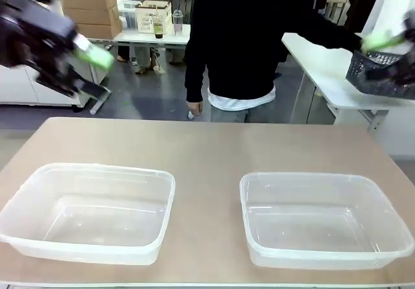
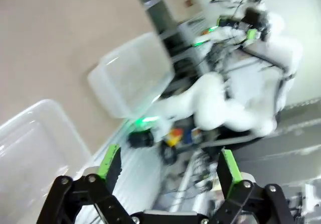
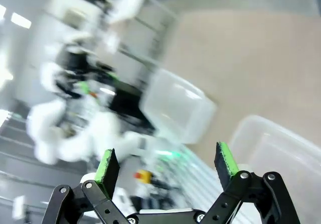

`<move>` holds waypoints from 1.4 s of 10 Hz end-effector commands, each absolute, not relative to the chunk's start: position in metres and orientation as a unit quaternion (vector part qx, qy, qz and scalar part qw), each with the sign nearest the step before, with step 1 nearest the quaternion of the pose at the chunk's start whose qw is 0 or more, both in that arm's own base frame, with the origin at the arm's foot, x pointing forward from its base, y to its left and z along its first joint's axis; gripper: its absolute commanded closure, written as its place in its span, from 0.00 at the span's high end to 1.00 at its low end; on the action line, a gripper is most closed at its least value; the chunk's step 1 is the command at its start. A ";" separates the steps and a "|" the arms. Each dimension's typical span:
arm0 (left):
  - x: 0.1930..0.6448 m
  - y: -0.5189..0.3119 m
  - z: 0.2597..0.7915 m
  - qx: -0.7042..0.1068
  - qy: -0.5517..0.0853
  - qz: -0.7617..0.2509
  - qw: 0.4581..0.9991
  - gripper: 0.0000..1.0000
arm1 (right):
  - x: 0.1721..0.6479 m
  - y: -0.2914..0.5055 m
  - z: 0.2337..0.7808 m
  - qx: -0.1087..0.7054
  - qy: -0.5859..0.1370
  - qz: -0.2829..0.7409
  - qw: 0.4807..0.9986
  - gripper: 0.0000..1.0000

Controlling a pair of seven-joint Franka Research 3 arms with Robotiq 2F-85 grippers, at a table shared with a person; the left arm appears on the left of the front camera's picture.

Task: Sort the waste into each basket.
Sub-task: Pick up the Organizing box on the left side of the table and lift it.

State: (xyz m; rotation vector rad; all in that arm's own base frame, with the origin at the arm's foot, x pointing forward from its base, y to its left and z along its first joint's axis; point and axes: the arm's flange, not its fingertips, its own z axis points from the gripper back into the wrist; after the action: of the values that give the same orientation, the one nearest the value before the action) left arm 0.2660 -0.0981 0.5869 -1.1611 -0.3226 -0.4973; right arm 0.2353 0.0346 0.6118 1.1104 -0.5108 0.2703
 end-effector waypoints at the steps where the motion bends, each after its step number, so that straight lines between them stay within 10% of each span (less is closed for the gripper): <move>1: 0.235 -0.058 0.562 -0.618 -0.226 -0.079 0.749 1.00 | 0.194 -0.012 0.533 0.617 -0.265 0.036 0.740 1.00; 14: 0.268 -0.008 0.616 -0.623 -0.252 -0.055 0.739 1.00 | 0.227 -0.075 0.605 0.626 -0.271 -0.002 0.731 1.00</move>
State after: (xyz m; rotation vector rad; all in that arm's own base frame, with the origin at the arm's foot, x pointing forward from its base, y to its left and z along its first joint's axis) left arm 0.2652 -0.0054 0.6149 -1.3494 -0.5348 -0.0961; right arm 0.2230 -0.0770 0.6008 1.3691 -0.5702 -0.0319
